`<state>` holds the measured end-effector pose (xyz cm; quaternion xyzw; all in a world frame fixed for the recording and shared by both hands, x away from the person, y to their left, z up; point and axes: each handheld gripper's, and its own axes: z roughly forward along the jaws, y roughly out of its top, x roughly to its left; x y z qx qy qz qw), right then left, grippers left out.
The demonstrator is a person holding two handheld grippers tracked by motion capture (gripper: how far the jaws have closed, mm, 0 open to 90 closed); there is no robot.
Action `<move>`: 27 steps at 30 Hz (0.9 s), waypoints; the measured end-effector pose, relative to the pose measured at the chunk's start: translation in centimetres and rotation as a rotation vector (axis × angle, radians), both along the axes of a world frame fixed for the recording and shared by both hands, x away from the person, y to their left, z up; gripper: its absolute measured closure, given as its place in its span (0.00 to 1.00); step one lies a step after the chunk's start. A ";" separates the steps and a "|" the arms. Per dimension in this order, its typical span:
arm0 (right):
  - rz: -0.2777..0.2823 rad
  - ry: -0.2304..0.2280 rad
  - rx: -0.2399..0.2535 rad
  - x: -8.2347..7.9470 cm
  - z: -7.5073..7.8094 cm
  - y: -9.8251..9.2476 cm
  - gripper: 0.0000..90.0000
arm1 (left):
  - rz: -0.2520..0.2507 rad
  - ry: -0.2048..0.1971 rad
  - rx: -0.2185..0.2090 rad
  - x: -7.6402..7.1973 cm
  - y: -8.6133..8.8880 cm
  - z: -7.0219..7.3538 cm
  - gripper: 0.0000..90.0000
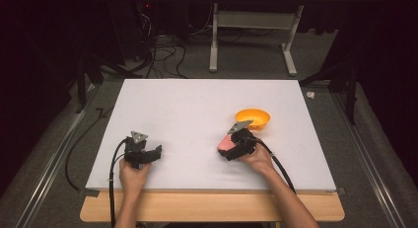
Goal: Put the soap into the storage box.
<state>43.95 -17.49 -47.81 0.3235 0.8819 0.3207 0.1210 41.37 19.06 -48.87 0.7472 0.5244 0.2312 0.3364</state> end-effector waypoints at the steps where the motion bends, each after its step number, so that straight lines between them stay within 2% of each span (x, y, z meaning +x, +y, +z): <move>1: 0.000 0.000 0.000 0.0 0.0 0.0 0.15 | 0.000 0.000 0.000 0.0 0.0 0.0 0.26; 14: -0.038 0.010 0.035 -0.3 0.1 -0.8 0.15 | 0.000 0.000 0.001 0.0 0.0 0.0 0.26; 27: -0.064 -0.007 0.067 -1.1 1.5 -1.6 0.15 | 0.000 0.000 0.000 0.0 0.0 0.0 0.26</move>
